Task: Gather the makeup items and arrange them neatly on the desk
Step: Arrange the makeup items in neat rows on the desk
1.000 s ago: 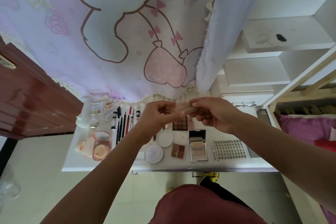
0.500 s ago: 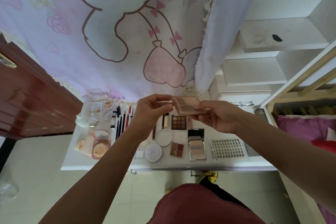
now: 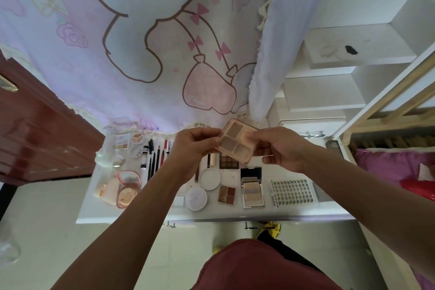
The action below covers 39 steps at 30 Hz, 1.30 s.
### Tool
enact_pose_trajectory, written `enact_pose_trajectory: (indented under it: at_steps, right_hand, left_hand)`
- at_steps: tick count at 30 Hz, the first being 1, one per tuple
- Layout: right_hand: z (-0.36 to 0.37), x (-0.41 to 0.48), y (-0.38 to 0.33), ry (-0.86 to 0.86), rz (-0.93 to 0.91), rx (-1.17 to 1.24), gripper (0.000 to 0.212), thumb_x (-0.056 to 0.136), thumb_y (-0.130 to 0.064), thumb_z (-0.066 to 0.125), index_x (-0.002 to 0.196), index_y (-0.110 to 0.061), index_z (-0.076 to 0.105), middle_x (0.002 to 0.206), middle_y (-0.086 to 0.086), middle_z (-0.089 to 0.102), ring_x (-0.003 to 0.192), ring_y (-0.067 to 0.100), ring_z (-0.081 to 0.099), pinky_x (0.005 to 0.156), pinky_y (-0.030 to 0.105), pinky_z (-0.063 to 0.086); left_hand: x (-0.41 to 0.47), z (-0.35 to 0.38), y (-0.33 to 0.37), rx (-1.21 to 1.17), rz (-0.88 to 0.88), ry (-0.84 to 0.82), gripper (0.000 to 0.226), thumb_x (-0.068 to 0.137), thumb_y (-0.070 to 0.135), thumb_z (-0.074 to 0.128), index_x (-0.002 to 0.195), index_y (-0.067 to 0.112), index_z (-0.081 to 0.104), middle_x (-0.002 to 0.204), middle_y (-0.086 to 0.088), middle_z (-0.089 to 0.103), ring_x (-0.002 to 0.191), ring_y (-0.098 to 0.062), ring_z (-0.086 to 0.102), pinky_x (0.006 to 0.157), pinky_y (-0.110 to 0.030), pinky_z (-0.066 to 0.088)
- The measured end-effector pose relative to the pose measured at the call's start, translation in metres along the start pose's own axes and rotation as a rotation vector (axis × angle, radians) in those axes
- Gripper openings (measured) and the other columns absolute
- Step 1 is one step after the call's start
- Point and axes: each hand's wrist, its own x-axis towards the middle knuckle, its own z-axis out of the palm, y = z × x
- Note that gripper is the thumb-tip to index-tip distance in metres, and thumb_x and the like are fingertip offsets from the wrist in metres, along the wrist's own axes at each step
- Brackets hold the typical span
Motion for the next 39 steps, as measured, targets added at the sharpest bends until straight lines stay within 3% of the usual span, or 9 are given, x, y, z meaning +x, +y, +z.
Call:
enact_pose_trajectory:
  at_steps: [4,7,9,15,19,23,28,33,39]
  right_hand:
    - [-0.001,-0.001,-0.003,0.01,-0.03,0.099,0.022,0.088,-0.004,0.066,0.11,-0.003,0.063,0.083,0.016,0.07,0.061,0.018,0.066,0.045,0.018,0.05]
    - [0.002,0.0,0.0,0.023,-0.001,0.258,0.036,0.086,0.001,0.066,0.12,-0.006,0.056,0.079,0.017,0.071,0.063,0.023,0.069,0.046,0.021,0.055]
    - [0.004,-0.001,0.0,0.018,0.016,0.324,0.04,0.086,0.001,0.065,0.124,-0.008,0.054,0.081,0.017,0.072,0.066,0.025,0.071,0.047,0.021,0.056]
    - [0.008,-0.011,-0.003,-0.06,0.023,0.28,0.026,0.09,-0.005,0.063,0.115,-0.003,0.061,0.083,0.017,0.072,0.065,0.019,0.071,0.05,0.019,0.056]
    - [0.008,-0.015,-0.005,-0.053,-0.048,-0.054,0.021,0.094,-0.024,0.062,0.107,-0.008,0.067,0.084,0.012,0.074,0.071,0.022,0.072,0.055,0.023,0.056]
    - [0.004,-0.018,0.0,0.2,-0.519,-0.661,0.014,0.091,-0.044,0.059,0.09,-0.036,0.07,0.081,-0.017,0.072,0.084,0.004,0.067,0.071,0.021,0.05]
    - [-0.001,-0.014,0.01,0.343,-0.976,-1.19,0.036,0.09,-0.052,0.05,0.088,-0.028,0.077,0.071,-0.014,0.071,0.057,0.003,0.058,0.061,0.023,0.042]
    - [-0.005,-0.006,0.011,0.372,-1.15,-1.367,0.043,0.093,-0.047,0.045,0.076,-0.022,0.075,0.058,-0.008,0.066,0.044,0.011,0.053,0.05,0.025,0.044]
    - [-0.006,-0.004,0.002,0.351,-1.212,-1.436,0.046,0.092,-0.047,0.044,0.065,-0.019,0.069,0.05,-0.007,0.058,0.039,0.013,0.046,0.047,0.023,0.037]
  left_hand:
    - [-0.001,0.003,-0.002,0.027,0.037,0.063,0.013,0.085,0.0,0.066,0.092,0.007,0.072,0.088,-0.011,0.073,0.079,-0.023,0.069,0.072,-0.027,0.056]
    - [-0.004,0.009,-0.003,0.115,0.069,0.012,0.051,0.067,0.024,0.079,0.115,0.009,0.065,0.104,-0.01,0.072,0.095,-0.021,0.07,0.083,-0.029,0.056]
    - [-0.007,0.012,-0.003,0.184,0.093,-0.031,0.072,0.059,0.027,0.083,0.125,0.01,0.059,0.11,-0.007,0.07,0.099,-0.015,0.07,0.084,-0.029,0.057]
    - [-0.006,0.007,-0.001,0.127,0.09,-0.062,0.076,0.058,0.023,0.083,0.127,0.008,0.057,0.114,-0.01,0.068,0.104,-0.02,0.068,0.085,-0.03,0.056]
    - [-0.004,0.004,-0.002,0.051,0.028,-0.009,0.06,0.058,0.027,0.09,0.111,0.011,0.067,0.106,-0.014,0.069,0.102,-0.026,0.068,0.086,-0.029,0.054]
    - [-0.006,0.003,0.0,-0.106,-0.066,-0.005,0.038,0.066,0.023,0.079,0.097,0.004,0.069,0.096,-0.016,0.071,0.096,-0.03,0.068,0.093,-0.039,0.053]
    - [-0.007,0.008,0.0,-0.047,-0.13,0.027,0.044,0.059,0.032,0.078,0.091,0.003,0.07,0.088,-0.015,0.072,0.087,-0.029,0.069,0.091,-0.044,0.054]
    - [-0.006,0.01,-0.002,-0.015,-0.165,0.063,0.055,0.054,0.035,0.081,0.094,0.0,0.069,0.083,-0.014,0.07,0.084,-0.029,0.067,0.088,-0.044,0.056]
    - [-0.007,0.014,-0.005,-0.004,-0.18,0.083,0.045,0.068,0.021,0.082,0.1,-0.007,0.066,0.086,-0.016,0.07,0.083,-0.027,0.068,0.084,-0.039,0.058]
